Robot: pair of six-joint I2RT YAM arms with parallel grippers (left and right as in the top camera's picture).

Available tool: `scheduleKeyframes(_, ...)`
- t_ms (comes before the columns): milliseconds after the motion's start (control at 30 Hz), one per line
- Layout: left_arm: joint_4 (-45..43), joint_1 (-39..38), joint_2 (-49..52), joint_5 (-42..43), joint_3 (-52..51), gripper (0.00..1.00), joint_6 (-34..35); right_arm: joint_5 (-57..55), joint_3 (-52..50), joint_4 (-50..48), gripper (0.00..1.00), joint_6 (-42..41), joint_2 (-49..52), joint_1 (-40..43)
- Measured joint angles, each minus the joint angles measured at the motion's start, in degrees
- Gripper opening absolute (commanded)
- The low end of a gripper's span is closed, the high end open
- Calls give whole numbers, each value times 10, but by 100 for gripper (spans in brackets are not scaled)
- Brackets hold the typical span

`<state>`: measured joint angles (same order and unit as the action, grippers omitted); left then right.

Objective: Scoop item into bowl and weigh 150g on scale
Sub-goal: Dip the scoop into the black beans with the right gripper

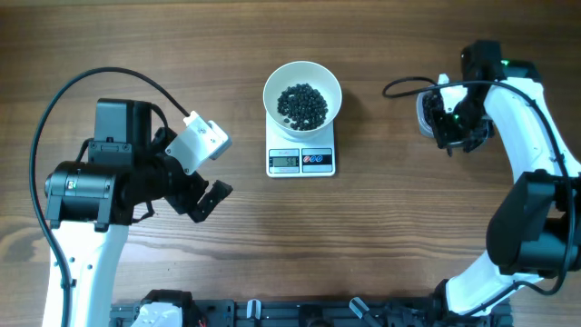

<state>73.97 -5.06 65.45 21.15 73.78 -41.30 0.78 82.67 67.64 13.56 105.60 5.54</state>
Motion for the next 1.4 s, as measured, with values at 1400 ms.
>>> scheduleKeyframes(1400, 0, 0, 0, 0, 0, 100, 0, 412, -31, 0, 4, 74, 1, 232)
